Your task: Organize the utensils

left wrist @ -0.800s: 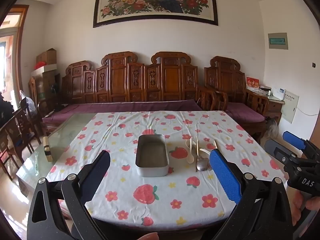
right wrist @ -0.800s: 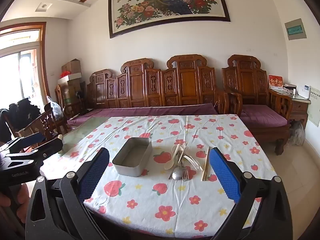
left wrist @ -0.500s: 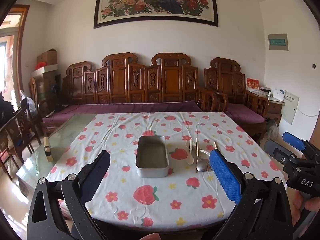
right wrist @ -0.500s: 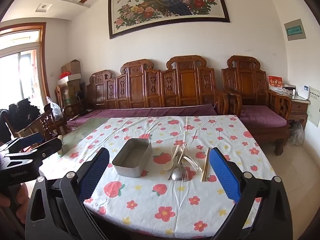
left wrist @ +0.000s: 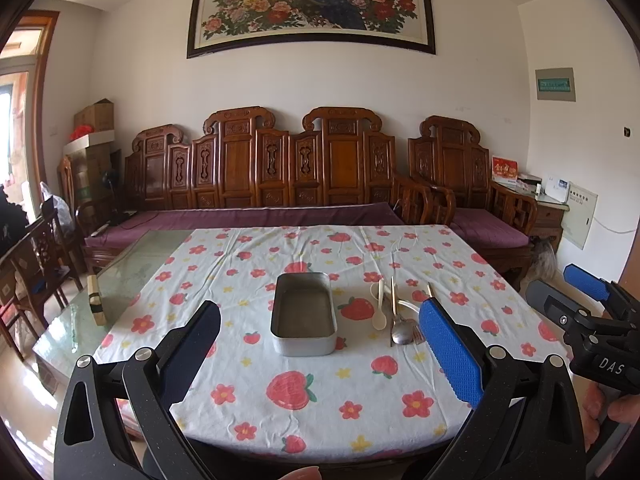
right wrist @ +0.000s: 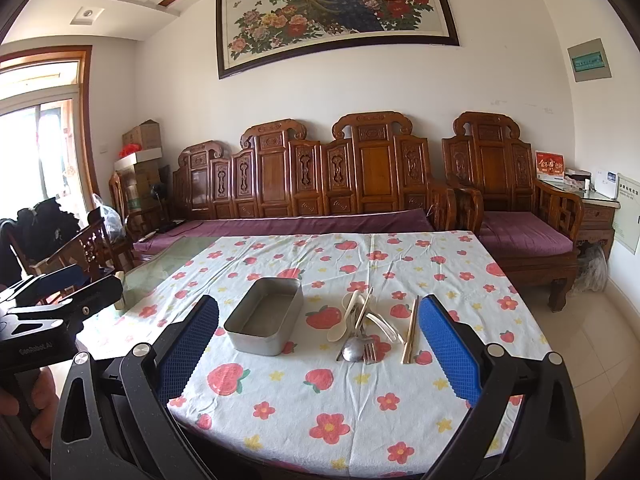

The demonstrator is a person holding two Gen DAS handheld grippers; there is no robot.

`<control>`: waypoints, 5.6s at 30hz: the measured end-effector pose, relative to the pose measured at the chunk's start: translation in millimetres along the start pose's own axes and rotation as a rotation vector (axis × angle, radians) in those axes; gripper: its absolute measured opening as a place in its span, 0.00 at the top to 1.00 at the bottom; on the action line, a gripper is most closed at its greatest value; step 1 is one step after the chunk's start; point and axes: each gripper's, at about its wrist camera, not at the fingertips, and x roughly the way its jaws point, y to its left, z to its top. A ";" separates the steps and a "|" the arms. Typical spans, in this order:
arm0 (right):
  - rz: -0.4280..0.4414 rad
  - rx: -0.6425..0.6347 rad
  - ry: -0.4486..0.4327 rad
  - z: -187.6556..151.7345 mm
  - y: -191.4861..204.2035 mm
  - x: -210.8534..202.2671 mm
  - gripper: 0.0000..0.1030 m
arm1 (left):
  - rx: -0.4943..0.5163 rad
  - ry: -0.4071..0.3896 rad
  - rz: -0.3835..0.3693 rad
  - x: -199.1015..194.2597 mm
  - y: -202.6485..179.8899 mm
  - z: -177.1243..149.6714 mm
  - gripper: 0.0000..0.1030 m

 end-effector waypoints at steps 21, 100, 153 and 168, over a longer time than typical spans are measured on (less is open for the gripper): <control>-0.001 0.000 -0.003 1.4 -1.8 -2.1 0.03 | -0.002 -0.003 -0.002 -7.4 -2.4 3.9 0.06; -0.100 -0.036 0.168 -13.2 -64.3 121.5 0.03 | 0.085 0.219 -0.100 130.3 -19.0 -12.8 0.06; -0.146 -0.045 0.639 -105.9 -212.9 343.3 0.91 | 0.210 0.523 -0.144 299.1 -118.1 -61.1 0.09; -0.133 -0.064 0.623 -107.9 -212.7 340.9 0.94 | 0.063 0.682 -0.225 362.8 -133.0 -80.3 0.44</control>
